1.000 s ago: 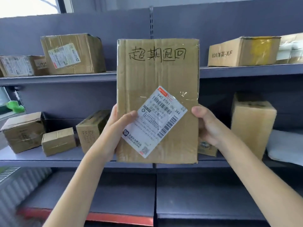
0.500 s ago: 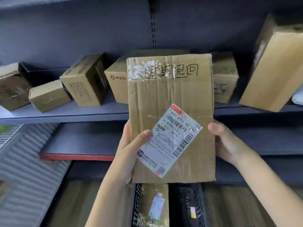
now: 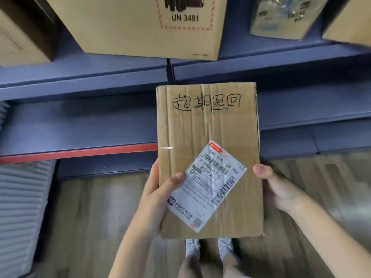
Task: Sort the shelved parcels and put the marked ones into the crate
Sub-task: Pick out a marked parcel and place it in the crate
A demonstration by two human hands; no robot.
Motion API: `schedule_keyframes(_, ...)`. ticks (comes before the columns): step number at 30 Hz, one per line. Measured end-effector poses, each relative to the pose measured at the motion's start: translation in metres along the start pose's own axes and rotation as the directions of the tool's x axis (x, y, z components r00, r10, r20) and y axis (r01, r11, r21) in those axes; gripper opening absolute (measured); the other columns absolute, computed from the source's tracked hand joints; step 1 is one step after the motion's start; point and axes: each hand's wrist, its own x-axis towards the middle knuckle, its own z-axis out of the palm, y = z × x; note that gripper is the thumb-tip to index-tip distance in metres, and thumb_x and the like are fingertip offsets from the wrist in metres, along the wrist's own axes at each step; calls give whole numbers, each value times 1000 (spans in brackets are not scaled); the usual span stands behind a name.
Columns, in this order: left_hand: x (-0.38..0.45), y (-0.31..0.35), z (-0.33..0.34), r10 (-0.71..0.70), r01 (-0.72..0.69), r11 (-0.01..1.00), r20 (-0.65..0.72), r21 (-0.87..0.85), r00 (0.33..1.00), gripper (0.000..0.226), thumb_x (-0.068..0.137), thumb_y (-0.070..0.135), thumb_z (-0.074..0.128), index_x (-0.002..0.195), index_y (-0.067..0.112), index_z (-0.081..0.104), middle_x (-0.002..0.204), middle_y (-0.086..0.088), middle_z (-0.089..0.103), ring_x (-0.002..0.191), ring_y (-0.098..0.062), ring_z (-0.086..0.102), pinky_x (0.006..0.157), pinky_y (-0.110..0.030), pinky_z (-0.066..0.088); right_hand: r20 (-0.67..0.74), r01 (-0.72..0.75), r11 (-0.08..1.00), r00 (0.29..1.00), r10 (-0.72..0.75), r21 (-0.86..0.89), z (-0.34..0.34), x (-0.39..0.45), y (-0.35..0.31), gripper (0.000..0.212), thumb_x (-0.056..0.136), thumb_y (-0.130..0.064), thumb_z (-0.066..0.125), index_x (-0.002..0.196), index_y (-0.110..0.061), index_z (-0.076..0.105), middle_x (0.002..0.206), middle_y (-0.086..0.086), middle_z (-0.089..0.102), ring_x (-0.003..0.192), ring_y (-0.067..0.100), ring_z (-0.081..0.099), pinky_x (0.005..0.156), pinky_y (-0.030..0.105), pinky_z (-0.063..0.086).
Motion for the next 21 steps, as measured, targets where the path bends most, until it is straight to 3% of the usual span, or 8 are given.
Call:
schedule_keyframes(4, 22, -45, -12, -72, 72, 997, 20, 9, 997, 63, 51, 40, 71, 112, 33, 59, 101, -1, 73, 87, -17, 70, 73, -30, 49, -91, -82, 995, 992, 87, 54, -12, 10, 49, 74, 8, -62, 83, 70, -22, 77, 76, -7, 75, 71, 3, 70, 56, 13, 51)
schedule_keyframes(6, 32, -70, -15, -115, 115, 993, 23, 4, 993, 66, 50, 43, 71, 114, 32, 57, 100, -1, 73, 86, -16, 70, 74, -31, 48, -142, -119, 988, 981, 133, 101, -20, 14, 75, 74, 9, -59, 84, 72, -21, 77, 77, -6, 75, 71, 4, 70, 57, 15, 52)
schedule_keyframes(9, 50, -112, -16, -170, 169, 985, 29, 32, 985, 69, 54, 43, 73, 117, 25, 54, 100, -2, 72, 88, -18, 70, 75, -32, 50, -167, -146, 975, 971, 173, 166, -38, 26, 113, 56, 20, -47, 85, 70, -24, 78, 78, -4, 75, 71, 6, 70, 62, 21, 53)
schedule_keyframes(14, 96, -182, -9, -158, 155, 984, 26, 90, 987, 41, 79, 22, 69, 117, 13, 56, 88, 5, 73, 79, -8, 69, 64, -18, 53, -264, -216, 943, 922, 282, 252, -85, 57, 179, 88, 8, -53, 88, 87, -16, 70, 81, -2, 75, 72, 8, 70, 64, 21, 55)
schedule_keyframes(16, 111, -210, -6, -154, 152, 985, 24, 81, 988, 33, 84, 14, 65, 116, 14, 56, 86, 6, 73, 77, -9, 68, 64, -20, 54, -261, -197, 947, 929, 263, 252, -104, 69, 202, 89, 17, -50, 90, 94, -14, 67, 88, 0, 75, 78, 9, 70, 64, 21, 55)
schedule_keyframes(19, 133, -255, -3, -160, 158, 982, 12, 101, 987, 48, 74, 21, 70, 120, 23, 56, 94, 5, 73, 86, -14, 69, 75, -30, 57, -299, -178, 961, 924, 237, 210, -132, 87, 236, 80, 35, -48, 89, 103, -12, 65, 92, -1, 75, 82, 9, 70, 65, 21, 56)
schedule_keyframes(21, 149, -289, -3, -150, 151, 980, -17, 133, 989, 55, 72, 22, 78, 122, 26, 56, 100, 3, 73, 94, -17, 69, 81, -35, 56, -358, -177, 976, 909, 213, 130, -150, 101, 263, 45, 71, -34, 73, 108, -11, 61, 87, -7, 74, 78, 5, 69, 68, 19, 55)
